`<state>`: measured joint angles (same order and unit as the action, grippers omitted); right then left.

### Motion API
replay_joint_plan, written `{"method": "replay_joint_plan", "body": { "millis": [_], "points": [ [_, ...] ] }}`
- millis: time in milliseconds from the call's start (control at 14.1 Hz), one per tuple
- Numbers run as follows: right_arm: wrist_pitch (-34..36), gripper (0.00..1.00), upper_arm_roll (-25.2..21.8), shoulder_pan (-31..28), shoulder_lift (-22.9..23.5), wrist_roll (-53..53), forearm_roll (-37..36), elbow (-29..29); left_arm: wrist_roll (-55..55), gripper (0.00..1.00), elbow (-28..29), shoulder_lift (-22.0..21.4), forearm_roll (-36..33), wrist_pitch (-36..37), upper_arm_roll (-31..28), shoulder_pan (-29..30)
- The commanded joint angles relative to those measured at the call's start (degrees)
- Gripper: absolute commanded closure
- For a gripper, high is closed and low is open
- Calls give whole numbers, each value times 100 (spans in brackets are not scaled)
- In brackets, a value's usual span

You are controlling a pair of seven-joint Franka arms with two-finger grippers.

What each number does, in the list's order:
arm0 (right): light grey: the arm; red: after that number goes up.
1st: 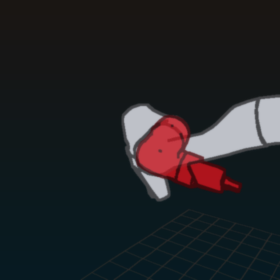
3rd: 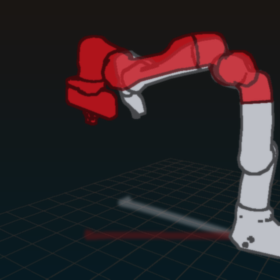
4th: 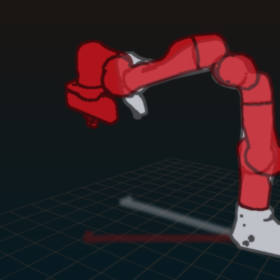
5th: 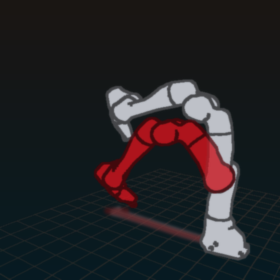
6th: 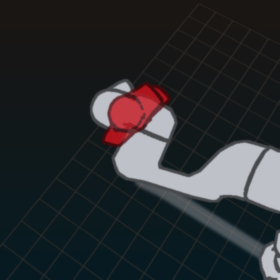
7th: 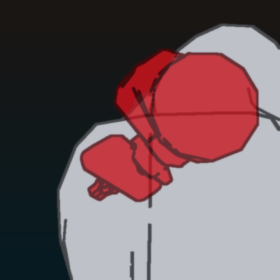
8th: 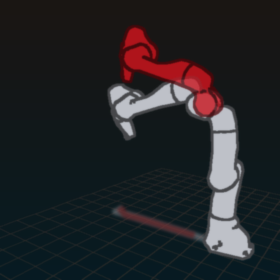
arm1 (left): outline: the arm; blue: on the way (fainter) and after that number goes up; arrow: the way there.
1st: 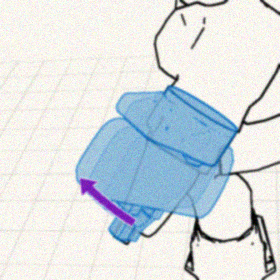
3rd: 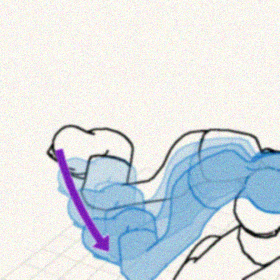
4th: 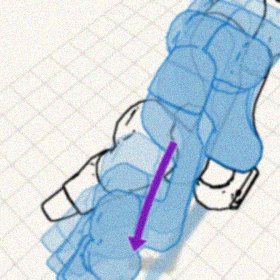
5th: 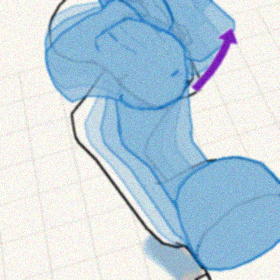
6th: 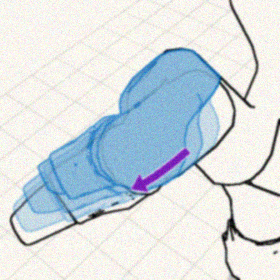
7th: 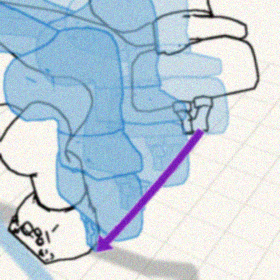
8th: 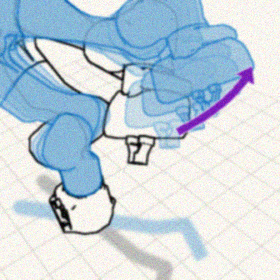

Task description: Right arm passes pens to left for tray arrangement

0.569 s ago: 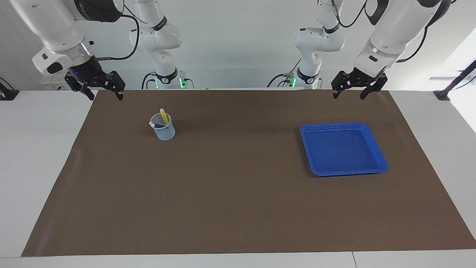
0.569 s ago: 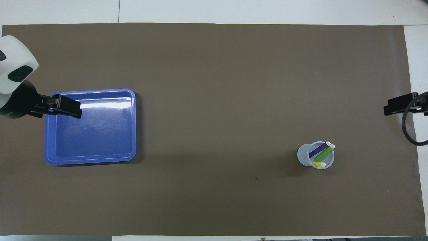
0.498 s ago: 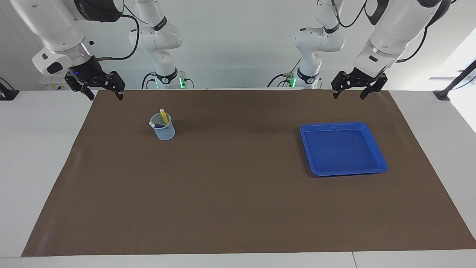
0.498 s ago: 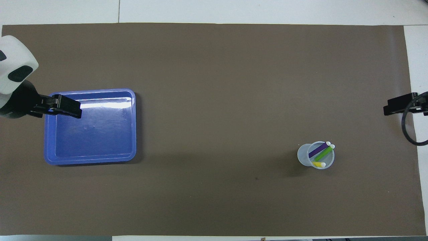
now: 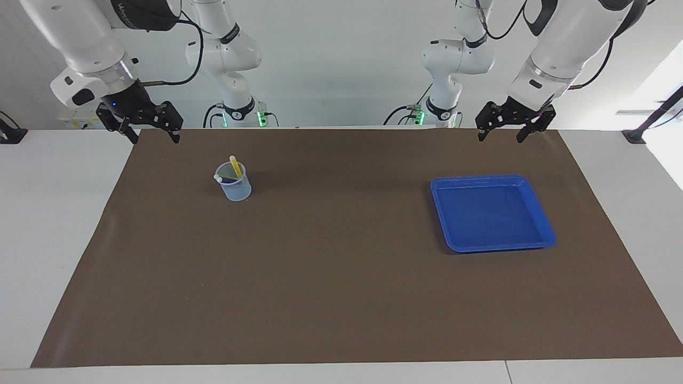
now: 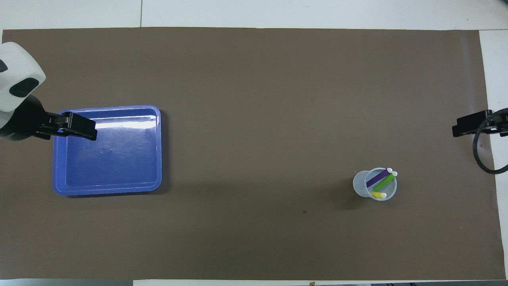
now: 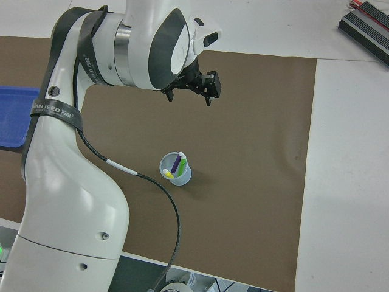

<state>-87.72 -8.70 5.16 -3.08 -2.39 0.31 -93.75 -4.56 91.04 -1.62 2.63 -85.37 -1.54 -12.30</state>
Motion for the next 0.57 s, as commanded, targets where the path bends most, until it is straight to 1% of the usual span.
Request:
{"method": "replay_joint_plan", "body": {
  "millis": [0, 213, 427, 498],
  "points": [
    [52, 0, -9, 20, -149, 54, 92, -187, -27, 0, 177, -163, 1, -24, 5, 35],
    [220, 0, 0, 20, -193, 28, 92, -257, -27, 0, 178, -163, 1, -24, 5, 35],
    [-201, 0, 140, 213, -333, 133, 101, -634, -27, 0, 177, -163, 1, -24, 5, 35],
    [-333, 0, 140, 362, -481, 394, 101, -949, -27, 0, 169, -163, 1, -24, 5, 35]
  ]
}}
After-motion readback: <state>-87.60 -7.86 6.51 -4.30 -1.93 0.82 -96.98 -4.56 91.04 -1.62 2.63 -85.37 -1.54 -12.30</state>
